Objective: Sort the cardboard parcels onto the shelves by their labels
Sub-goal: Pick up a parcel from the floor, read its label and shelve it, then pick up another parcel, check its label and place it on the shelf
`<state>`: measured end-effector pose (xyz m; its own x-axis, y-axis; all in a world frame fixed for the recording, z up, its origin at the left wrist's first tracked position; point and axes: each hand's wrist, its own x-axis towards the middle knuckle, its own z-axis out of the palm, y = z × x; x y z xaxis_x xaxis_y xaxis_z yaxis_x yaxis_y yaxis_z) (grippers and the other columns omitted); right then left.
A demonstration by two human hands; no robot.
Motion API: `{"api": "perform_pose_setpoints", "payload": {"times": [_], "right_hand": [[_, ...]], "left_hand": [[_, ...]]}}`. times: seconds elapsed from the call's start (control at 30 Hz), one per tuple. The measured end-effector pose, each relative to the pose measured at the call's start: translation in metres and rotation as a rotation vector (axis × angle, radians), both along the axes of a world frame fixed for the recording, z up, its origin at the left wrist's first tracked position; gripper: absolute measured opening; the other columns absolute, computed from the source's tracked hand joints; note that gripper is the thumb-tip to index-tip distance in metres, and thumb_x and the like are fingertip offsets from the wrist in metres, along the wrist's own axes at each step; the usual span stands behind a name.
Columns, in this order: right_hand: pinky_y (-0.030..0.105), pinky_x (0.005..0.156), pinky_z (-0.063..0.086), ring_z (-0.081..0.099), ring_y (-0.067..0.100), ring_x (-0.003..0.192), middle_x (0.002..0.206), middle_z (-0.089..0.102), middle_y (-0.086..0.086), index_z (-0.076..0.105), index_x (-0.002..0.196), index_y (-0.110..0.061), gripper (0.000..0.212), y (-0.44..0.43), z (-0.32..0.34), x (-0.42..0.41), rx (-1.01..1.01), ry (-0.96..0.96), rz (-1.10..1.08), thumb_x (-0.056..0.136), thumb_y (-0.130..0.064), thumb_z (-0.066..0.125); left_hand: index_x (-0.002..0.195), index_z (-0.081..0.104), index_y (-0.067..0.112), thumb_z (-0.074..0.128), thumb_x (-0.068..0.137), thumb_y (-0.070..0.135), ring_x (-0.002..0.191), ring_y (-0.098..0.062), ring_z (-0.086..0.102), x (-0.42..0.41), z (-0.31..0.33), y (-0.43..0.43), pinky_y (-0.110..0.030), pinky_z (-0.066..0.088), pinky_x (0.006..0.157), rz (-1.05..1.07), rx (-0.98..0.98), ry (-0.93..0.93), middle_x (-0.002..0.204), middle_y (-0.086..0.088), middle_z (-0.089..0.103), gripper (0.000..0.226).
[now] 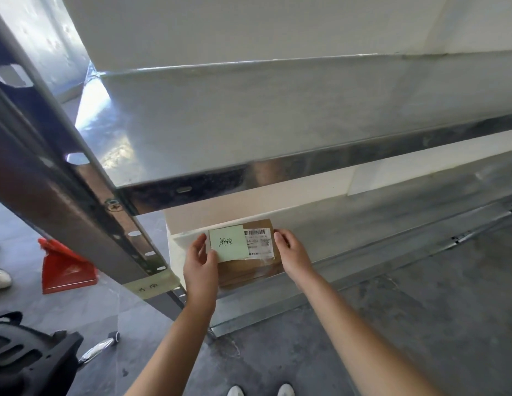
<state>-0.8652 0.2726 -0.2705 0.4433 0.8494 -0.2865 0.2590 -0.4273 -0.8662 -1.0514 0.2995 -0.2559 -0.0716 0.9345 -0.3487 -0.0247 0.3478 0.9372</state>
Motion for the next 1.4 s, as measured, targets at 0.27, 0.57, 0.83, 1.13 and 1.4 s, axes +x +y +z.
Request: {"api": "perform_pose_setpoints", "payload": {"times": [0.27, 0.57, 0.83, 1.13, 1.4], "right_hand": [[0.021, 0.097, 0.035, 0.050, 0.019, 0.133, 0.142, 0.055, 0.004, 0.051, 0.141, -0.012, 0.043, -0.029, 0.002, 0.025, -0.001, -0.042, -0.062, 0.107, -0.035, 0.037], [0.022, 0.103, 0.036, 0.048, 0.020, 0.137, 0.145, 0.052, 0.007, 0.047, 0.142, -0.011, 0.040, -0.070, 0.015, 0.091, 0.110, -0.007, -0.198, 0.106, -0.029, 0.043], [0.016, 0.112, 0.018, 0.033, 0.020, 0.146, 0.155, 0.036, 0.010, 0.041, 0.147, -0.006, 0.044, -0.157, 0.044, 0.202, 0.180, -0.197, -0.379, 0.106, -0.022, 0.043], [0.043, 0.123, 0.000, 0.004, 0.014, 0.156, 0.168, 0.013, -0.002, 0.033, 0.154, -0.025, 0.046, -0.307, 0.081, 0.350, 0.037, -0.543, -0.617, 0.108, -0.033, 0.031], [0.048, 0.123, -0.009, -0.007, 0.009, 0.155, 0.169, 0.004, -0.011, 0.018, 0.158, -0.034, 0.052, -0.436, 0.080, 0.428, -0.129, -0.591, -0.808, 0.107, -0.043, 0.024]], "left_hand": [[0.148, 0.046, 0.026, 0.050, 0.104, 0.012, 0.128, -0.020, 0.054, 0.001, 0.009, 0.010, -0.038, 0.051, 0.106, -0.072, 0.145, 0.221, 0.140, 0.003, 0.055, 0.047], [0.147, 0.046, 0.030, 0.040, 0.108, 0.014, 0.136, -0.023, 0.047, 0.086, 0.042, -0.010, -0.041, 0.044, 0.110, -0.251, 0.304, 0.276, 0.153, 0.001, 0.047, 0.043], [0.156, 0.034, 0.011, 0.031, 0.110, 0.018, 0.157, -0.019, 0.017, 0.250, 0.046, -0.079, -0.031, 0.006, 0.128, -0.718, 0.564, 0.442, 0.168, -0.006, 0.027, 0.046], [0.160, 0.018, 0.005, -0.005, 0.087, 0.051, 0.159, -0.025, 0.007, 0.441, 0.059, -0.183, -0.035, -0.006, 0.125, -1.037, 0.980, 0.627, 0.170, -0.010, 0.014, 0.090], [0.162, 0.008, 0.010, -0.001, 0.087, 0.061, 0.157, -0.014, -0.006, 0.553, 0.059, -0.298, -0.032, -0.012, 0.124, -1.283, 1.113, 0.548, 0.172, -0.006, 0.003, 0.091]]}}
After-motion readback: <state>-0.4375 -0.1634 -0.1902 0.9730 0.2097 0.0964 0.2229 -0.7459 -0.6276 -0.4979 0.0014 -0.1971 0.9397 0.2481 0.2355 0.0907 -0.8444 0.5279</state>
